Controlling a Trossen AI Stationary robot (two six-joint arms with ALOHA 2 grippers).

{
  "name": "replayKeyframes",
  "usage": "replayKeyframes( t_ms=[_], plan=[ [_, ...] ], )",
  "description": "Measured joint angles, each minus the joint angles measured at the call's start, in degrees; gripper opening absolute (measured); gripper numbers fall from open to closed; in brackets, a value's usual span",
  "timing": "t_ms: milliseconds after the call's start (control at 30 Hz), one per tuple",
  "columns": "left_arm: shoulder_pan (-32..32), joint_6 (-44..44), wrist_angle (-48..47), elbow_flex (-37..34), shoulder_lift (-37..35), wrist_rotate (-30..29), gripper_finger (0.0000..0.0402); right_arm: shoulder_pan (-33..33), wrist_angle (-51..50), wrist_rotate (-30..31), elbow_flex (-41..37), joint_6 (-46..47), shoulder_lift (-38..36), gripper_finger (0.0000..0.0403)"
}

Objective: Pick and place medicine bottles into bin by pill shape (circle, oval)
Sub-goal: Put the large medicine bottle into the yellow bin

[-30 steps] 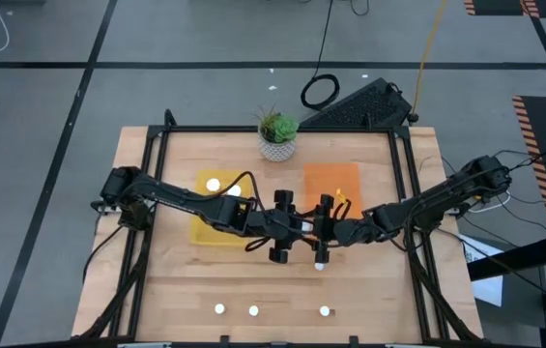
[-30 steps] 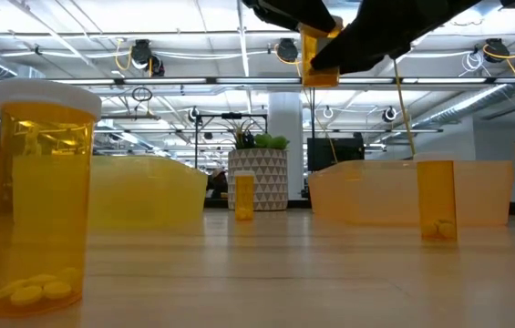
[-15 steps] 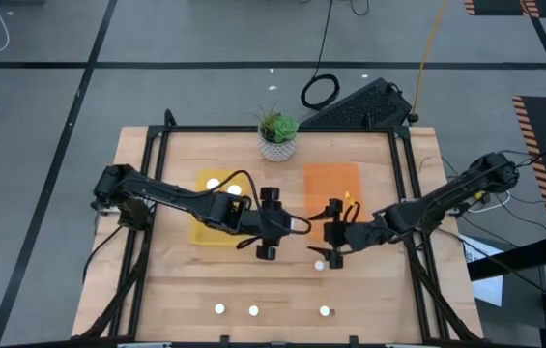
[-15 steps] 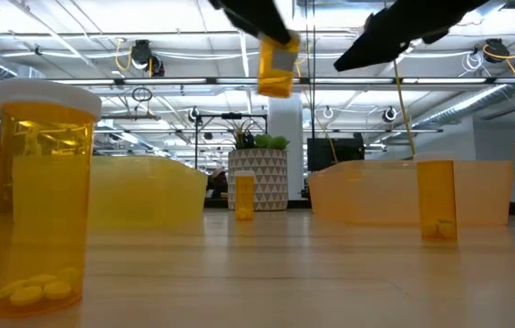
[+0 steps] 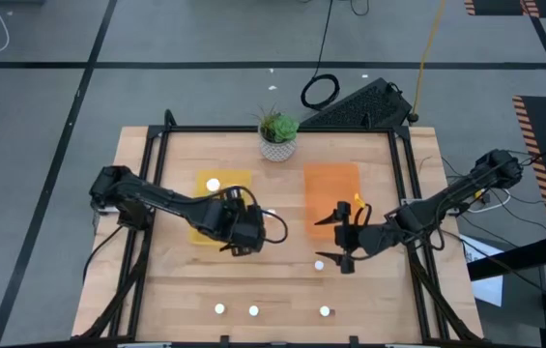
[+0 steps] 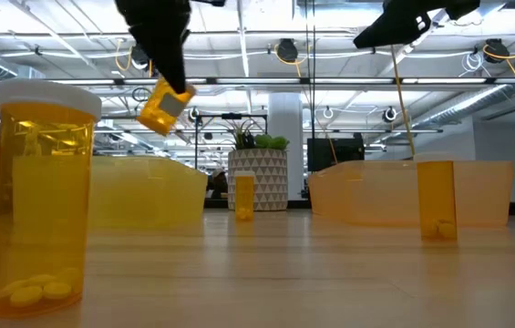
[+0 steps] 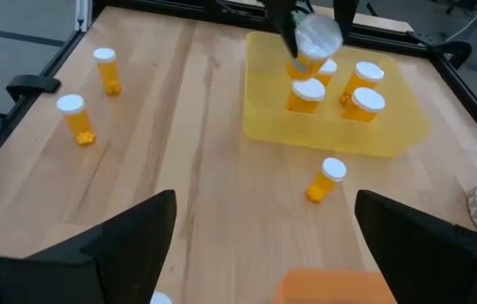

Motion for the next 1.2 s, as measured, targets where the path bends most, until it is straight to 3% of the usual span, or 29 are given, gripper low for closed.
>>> replayKeyframes(
  t_ms=[233, 733, 1200],
  plan=[
    [-3.6, -8.2, -0.1, -5.7, -3.9, -1.0, 0.0225, 0.0, -0.3, 0.0, 0.0, -0.1, 0.0, 0.0361],
    [-11.4, -28.5, 7.4, -29.4, -20.4, -6.8, 0.0225, 0.0, 1.4, 0.4, 0.0, -1.3, 0.0, 0.0361],
    [-11.7, -33.3, 23.5, -44.2, -21.8, -8.3, 0.0225, 0.0, 2.2, 0.5, 0.0, -1.5, 0.0, 0.0361]
  ],
)
